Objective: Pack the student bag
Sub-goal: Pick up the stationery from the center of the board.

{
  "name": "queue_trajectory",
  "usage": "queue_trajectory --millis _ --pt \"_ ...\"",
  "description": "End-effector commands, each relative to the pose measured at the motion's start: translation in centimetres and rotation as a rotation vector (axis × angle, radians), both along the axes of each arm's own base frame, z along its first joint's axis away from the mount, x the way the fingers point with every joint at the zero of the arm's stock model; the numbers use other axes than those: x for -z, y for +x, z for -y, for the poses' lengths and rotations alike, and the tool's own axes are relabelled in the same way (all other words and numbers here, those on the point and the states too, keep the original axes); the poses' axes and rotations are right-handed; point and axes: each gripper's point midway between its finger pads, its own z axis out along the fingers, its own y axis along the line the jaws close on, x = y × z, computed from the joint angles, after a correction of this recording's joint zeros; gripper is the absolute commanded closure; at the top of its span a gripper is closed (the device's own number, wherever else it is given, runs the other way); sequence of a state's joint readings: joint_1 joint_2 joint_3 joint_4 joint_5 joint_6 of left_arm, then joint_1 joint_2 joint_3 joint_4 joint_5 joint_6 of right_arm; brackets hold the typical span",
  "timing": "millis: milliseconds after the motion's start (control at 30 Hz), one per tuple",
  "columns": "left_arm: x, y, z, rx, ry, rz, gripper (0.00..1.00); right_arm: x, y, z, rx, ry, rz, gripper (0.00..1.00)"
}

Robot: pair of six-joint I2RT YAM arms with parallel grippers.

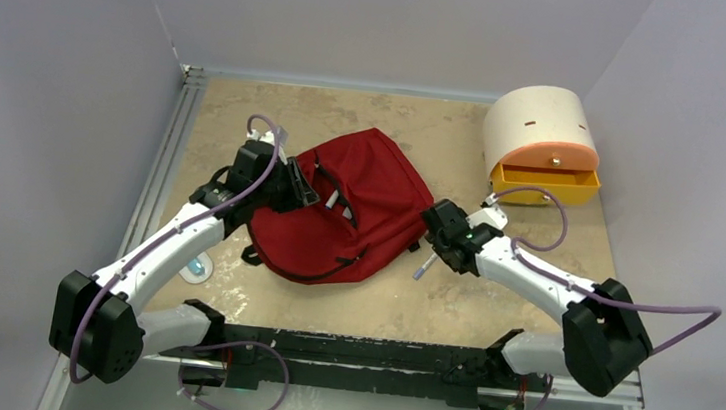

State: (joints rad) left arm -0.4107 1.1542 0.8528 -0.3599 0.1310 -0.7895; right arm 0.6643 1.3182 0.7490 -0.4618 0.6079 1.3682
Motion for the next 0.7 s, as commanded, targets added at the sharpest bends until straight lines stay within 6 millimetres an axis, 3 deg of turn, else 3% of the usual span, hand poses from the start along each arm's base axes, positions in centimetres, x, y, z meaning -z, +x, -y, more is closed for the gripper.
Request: queue_trajectory --millis 0,667 --pt "-2.3 1.0 0.6 0.015 -0.037 0.066 0.73 0.9 0.1 -0.7 -0.025 0.027 -0.030 0.45" --pt "-1.6 1.0 1.2 0.031 -0.060 0.045 0.73 3.9 0.5 -0.7 -0.066 -0.079 -0.143 0.57"
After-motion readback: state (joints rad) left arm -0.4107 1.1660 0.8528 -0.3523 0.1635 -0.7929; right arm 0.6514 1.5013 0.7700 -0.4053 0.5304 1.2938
